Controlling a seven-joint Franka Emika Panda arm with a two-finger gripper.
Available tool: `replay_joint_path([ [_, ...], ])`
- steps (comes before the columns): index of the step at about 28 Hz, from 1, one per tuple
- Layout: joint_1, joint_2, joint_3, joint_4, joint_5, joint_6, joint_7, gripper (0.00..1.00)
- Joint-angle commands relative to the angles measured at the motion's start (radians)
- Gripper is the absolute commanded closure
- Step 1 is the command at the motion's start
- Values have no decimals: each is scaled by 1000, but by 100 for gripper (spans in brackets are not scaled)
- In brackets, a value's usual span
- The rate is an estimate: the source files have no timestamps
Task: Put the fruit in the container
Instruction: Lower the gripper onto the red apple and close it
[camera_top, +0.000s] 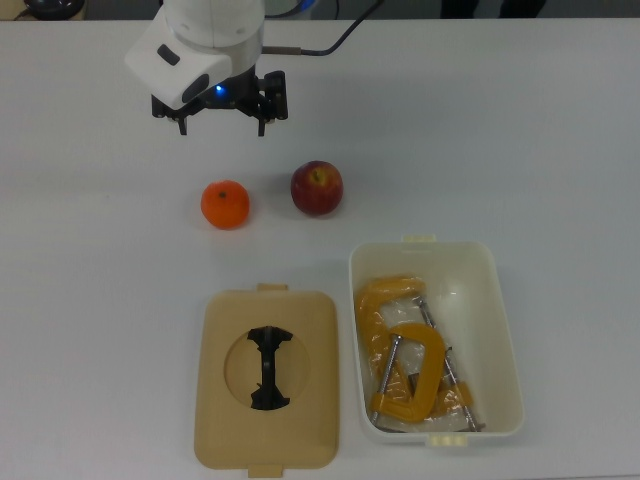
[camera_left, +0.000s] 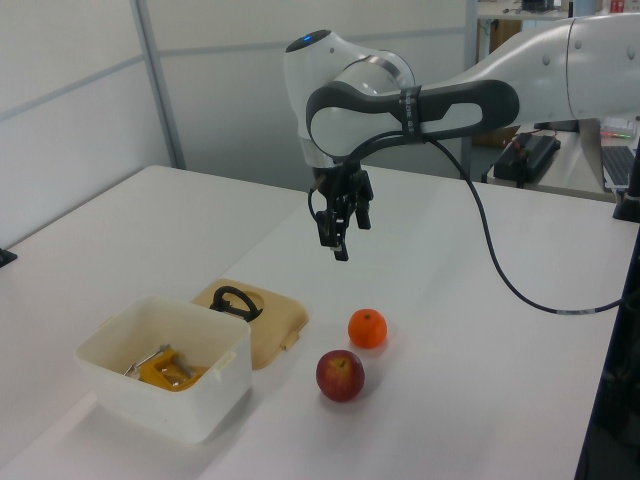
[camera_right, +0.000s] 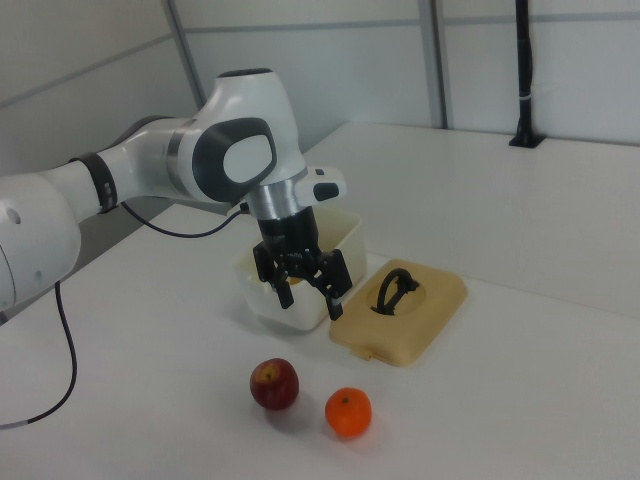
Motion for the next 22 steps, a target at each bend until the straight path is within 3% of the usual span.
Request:
replay_joint_path([
  [1, 46, -99, -33, -102, 4, 17, -18, 0],
  [11, 108, -210, -27, -343, 10, 194, -19, 0],
  [22, 156, -181, -11, -478, 11, 406, -8, 0],
])
